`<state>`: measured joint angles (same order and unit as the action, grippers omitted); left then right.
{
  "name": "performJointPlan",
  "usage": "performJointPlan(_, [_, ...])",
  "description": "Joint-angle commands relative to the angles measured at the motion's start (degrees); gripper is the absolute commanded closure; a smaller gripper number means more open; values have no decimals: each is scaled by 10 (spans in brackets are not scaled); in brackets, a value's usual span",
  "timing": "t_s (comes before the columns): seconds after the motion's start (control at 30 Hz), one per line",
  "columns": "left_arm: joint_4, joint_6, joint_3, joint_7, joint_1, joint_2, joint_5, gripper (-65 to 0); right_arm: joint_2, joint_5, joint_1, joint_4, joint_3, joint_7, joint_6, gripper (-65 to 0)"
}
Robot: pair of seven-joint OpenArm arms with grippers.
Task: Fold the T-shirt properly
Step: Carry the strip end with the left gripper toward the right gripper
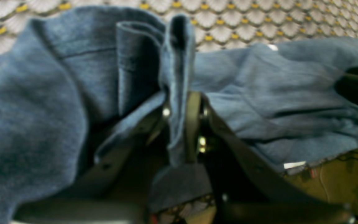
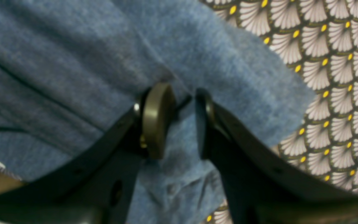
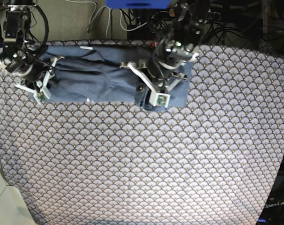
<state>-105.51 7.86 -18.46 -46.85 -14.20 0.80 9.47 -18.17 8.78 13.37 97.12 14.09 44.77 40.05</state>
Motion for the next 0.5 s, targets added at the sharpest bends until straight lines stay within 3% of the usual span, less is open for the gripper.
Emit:
performJointPlan(0.0, [0, -3, -14, 7, 6, 6, 2, -3, -9, 5, -5, 10, 2, -9, -1, -180])
performJointPlan(0.17, [31, -2, -50, 8, 21, 6, 3, -3, -9, 5, -5, 10, 2, -9, -1, -180])
performJointPlan(0.47, [35, -2, -63, 8, 39, 43, 3, -4, -9, 5, -5, 10, 1, -9, -1, -180])
